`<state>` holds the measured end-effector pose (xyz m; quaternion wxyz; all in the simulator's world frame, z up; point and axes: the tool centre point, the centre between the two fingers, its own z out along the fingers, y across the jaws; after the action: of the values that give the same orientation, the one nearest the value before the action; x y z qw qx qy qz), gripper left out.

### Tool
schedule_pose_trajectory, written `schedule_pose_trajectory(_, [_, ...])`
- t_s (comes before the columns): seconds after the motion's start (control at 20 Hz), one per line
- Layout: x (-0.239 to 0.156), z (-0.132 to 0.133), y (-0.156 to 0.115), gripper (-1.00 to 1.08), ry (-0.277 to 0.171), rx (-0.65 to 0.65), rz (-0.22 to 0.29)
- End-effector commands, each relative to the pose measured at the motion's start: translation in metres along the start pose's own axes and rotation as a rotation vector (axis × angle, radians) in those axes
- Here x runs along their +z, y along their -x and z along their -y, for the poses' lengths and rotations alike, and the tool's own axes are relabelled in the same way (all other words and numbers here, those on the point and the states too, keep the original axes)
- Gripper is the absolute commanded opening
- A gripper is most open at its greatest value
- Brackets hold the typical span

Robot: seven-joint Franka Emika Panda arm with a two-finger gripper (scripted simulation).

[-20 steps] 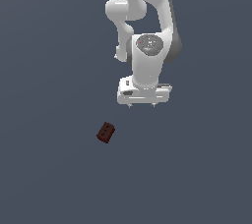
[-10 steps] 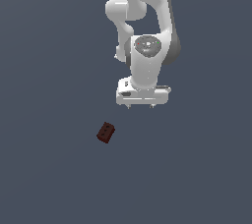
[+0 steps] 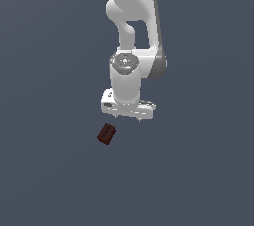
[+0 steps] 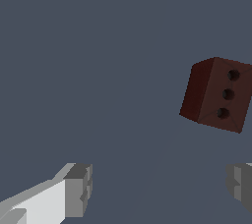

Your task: Pick up the object and move it to a goal position.

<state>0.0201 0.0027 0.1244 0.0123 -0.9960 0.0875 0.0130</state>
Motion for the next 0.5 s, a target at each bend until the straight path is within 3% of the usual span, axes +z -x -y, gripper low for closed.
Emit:
schedule_pose_trajectory(0.0, [0.011, -0.024, -0.015, 1.0, 0.003, 0.069, -0.007])
schedule_pose_trajectory(0.45, [0.04, -0.082, -0.046, 1.0, 0.016, 0.228, -0.027])
